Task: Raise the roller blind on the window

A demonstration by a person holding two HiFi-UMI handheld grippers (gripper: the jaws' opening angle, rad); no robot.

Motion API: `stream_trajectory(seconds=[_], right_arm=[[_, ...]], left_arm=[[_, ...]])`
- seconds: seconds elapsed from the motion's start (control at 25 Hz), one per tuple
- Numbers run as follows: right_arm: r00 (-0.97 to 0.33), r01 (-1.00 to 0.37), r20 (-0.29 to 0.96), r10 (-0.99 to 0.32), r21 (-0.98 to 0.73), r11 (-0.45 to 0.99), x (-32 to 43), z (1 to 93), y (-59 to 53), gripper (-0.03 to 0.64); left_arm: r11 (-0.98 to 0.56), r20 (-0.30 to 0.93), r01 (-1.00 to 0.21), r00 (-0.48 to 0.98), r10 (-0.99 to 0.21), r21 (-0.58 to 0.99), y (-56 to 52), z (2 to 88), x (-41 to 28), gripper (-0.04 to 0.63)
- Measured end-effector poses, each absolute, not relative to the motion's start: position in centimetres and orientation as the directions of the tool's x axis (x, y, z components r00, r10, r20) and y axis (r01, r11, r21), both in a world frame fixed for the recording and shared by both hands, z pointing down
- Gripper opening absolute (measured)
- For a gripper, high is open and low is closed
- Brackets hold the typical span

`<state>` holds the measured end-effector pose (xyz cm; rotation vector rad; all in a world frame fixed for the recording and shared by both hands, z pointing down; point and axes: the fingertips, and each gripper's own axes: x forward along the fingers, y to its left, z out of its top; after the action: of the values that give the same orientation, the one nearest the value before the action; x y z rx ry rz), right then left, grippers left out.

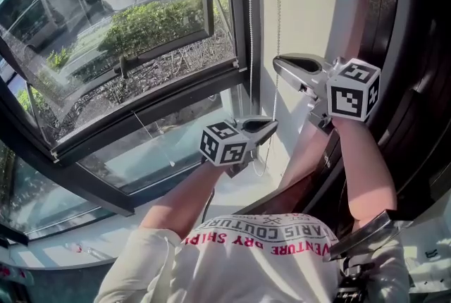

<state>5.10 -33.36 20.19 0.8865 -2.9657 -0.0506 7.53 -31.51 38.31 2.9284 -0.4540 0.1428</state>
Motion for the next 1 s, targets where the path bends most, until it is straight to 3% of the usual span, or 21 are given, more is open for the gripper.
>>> stream_trajectory(seconds=[0.4, 1.0], right_arm=[[-0.816, -0.577, 0.015, -0.578, 0.041, 0.816, 5.7, 21.0, -33.5, 0.006], [-0.79, -0.587, 0.209, -0.576, 0.012, 0.809, 4.6, 33.0, -33.5, 0.006]], left_arm=[[-0.941, 0.13, -0.294, 0.953, -0.274, 0.17, -31.9, 39.1, 8.1, 0.006], [-0.913, 0.353, -0.349, 0.898, -0.261, 0.211, -30.8, 50.8, 7.3, 0.006]])
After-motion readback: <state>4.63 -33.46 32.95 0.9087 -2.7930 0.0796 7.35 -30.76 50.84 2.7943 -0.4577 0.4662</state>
